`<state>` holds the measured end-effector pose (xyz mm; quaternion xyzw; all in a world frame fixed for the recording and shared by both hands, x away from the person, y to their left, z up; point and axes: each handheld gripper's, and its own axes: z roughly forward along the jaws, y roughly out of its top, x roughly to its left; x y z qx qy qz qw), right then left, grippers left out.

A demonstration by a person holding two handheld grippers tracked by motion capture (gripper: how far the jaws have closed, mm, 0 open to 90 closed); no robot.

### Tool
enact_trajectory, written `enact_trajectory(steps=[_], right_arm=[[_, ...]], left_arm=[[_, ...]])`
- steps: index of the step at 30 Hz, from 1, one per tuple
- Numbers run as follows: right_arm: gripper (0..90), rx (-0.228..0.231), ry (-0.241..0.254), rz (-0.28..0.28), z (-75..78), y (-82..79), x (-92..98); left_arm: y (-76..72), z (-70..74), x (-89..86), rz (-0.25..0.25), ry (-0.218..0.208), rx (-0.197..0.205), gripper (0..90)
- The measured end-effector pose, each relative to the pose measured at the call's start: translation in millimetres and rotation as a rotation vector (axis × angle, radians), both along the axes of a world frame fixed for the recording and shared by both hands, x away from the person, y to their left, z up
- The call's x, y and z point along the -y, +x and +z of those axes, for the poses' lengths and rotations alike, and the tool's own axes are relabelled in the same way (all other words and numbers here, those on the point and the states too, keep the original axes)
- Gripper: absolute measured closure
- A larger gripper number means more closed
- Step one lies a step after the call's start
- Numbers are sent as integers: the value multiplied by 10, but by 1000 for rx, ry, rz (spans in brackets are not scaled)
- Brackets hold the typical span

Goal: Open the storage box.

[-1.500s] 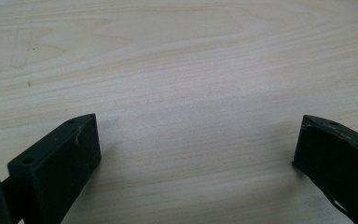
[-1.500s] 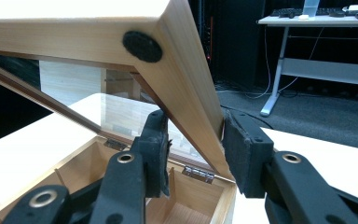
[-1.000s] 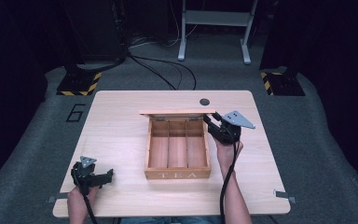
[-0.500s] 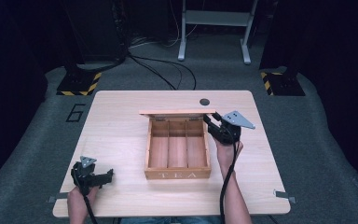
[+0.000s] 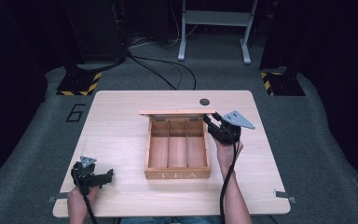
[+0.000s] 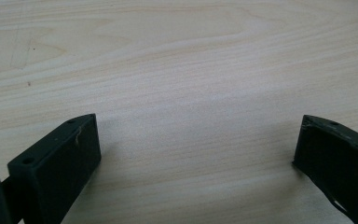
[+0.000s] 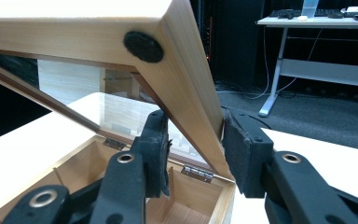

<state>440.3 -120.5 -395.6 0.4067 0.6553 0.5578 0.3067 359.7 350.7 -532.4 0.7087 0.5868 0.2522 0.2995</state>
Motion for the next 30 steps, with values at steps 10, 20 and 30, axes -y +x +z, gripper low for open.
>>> enact_trajectory(steps=[10,20,30], right_arm=[[611,4,1,1,-5,-1,0],[611,4,-2,0,-4,0,-1],[612,2,-11,-1,1,-3,-1]], left_arm=[[0,0,0,0,0,0,3],[0,0,0,0,0,0,3],[0,0,0,0,0,0,3]])
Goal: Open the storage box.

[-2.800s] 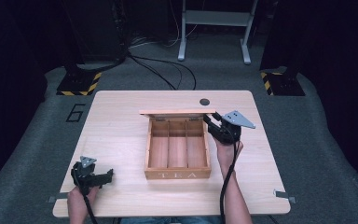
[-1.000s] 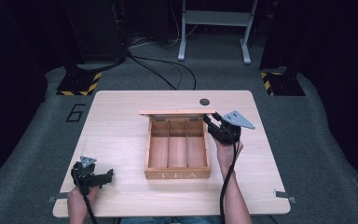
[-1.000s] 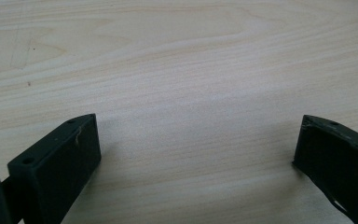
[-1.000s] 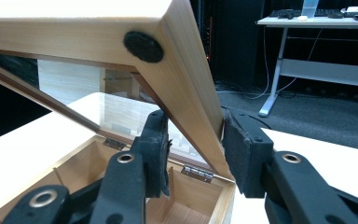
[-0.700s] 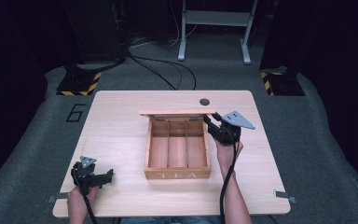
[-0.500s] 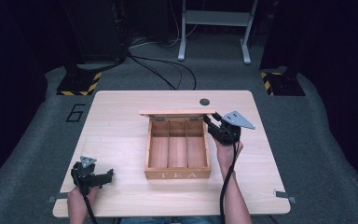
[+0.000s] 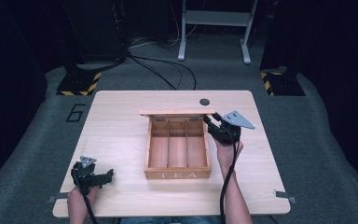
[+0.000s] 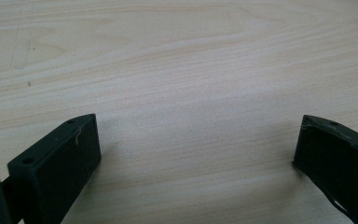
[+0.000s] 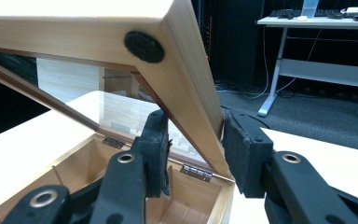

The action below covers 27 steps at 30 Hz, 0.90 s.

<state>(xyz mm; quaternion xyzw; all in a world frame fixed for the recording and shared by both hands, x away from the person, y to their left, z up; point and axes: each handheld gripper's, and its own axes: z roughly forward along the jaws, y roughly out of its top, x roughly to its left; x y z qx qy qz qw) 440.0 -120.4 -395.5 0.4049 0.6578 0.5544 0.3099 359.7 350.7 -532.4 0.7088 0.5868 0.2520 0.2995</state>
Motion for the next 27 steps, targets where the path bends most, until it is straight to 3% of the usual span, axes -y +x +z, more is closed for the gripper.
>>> enact_trajectory(steps=[27], right_arm=[[614,5,-5,0,-2,-2,-2]], left_arm=[[0,0,0,0,0,0,3]])
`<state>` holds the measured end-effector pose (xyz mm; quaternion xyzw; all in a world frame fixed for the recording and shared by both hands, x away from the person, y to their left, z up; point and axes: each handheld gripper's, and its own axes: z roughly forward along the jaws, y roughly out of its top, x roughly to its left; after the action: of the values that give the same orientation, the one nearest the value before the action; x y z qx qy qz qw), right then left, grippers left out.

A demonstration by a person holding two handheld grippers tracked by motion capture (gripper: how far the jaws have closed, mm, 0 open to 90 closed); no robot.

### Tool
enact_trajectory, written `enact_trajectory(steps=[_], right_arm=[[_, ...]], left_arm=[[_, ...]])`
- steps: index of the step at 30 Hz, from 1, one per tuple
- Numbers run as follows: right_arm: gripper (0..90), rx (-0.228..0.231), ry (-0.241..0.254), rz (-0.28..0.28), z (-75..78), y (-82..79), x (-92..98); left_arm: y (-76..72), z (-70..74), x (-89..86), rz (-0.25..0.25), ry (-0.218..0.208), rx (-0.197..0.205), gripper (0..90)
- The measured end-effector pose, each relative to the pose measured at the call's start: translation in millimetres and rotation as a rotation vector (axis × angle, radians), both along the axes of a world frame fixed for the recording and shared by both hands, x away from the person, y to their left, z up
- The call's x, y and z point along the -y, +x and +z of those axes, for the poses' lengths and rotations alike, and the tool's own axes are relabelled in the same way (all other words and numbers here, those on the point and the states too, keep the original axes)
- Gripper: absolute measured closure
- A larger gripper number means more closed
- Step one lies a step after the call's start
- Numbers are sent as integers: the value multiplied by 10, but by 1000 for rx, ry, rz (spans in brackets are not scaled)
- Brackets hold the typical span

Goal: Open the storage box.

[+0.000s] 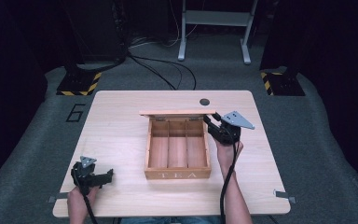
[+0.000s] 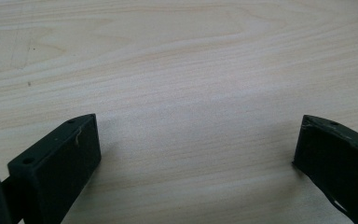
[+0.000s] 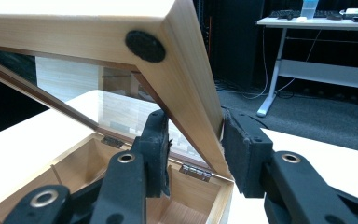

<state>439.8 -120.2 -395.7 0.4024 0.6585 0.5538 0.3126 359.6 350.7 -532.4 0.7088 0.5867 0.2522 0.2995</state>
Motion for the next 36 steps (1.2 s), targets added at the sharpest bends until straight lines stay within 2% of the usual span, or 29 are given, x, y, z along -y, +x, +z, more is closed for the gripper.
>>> enact_trajectory(steps=[30,36], right_arm=[[614,-1,-1,1,-1,-4,1],[608,-19,0,7,-17,-41,11]], left_arm=[[-2,4,1,1,3,-4,3],[-3,4,1,1,2,-4,3]])
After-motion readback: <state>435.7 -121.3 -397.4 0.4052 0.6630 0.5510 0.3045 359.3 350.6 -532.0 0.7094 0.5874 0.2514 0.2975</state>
